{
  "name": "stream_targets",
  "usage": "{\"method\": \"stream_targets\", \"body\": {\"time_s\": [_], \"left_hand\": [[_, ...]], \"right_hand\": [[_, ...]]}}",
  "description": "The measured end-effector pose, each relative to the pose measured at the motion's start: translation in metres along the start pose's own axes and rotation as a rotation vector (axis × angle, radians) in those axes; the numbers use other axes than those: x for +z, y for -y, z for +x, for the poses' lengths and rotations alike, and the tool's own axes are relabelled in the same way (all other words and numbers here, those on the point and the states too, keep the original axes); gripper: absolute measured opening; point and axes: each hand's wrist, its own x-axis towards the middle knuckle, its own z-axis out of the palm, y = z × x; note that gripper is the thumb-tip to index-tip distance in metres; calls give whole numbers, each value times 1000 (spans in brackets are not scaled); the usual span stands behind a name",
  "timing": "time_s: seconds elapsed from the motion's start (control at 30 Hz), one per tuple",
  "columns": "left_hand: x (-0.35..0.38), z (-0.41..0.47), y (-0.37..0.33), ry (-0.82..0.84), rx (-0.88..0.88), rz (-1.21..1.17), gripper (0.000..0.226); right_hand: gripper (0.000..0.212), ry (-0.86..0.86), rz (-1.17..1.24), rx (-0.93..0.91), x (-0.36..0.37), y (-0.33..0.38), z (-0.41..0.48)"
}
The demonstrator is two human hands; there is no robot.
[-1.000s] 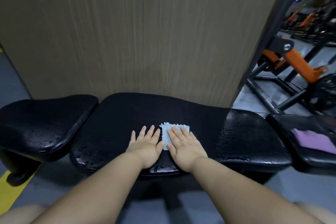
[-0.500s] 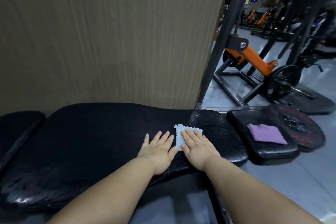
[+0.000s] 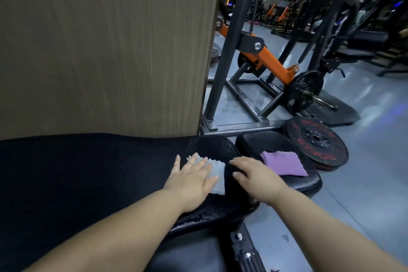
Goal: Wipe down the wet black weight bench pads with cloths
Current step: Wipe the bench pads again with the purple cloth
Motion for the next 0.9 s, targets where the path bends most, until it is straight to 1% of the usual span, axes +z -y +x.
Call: {"method": "stream_targets", "body": {"time_s": [0.07, 0.1, 0.13, 0.17, 0.2, 0.3, 0.33, 0.43, 0.6, 0.7, 0.9], "left_hand": [[0, 11, -9, -10, 25, 27, 61], [0, 17, -14, -11, 31, 35, 61], [-1, 24, -18, -9, 35, 39, 61], [-1, 31, -23, -6, 38, 42, 61], [-1, 39, -28, -4, 41, 48, 61], [-1, 62, -41, 2, 44, 85, 61], [-1, 70, -46, 9, 43, 96, 61], [1, 90, -57, 32, 30, 135, 61], [9, 107, -63, 50, 14, 154, 62], [11, 109, -63, 39, 12, 160, 62], [11, 110, -61, 29, 5, 168, 63]], "right_hand": [[33, -209, -126, 195, -17, -35, -5], [31, -286, -151, 288, -22, -51, -7], [29, -333, -148, 361, -27, -64, -8], [29, -341, -137, 415, -27, -76, -6], [32, -313, -129, 442, -26, -86, -3], [47, -132, -184, 404, -9, -106, 9], [51, -95, -213, 389, -5, -109, 12], [55, -78, -261, 343, -1, -113, 24], [62, -29, -273, 284, -2, -106, 56], [69, -29, -267, 282, -1, -102, 81], [73, -27, -242, 290, -2, -94, 122]]}}
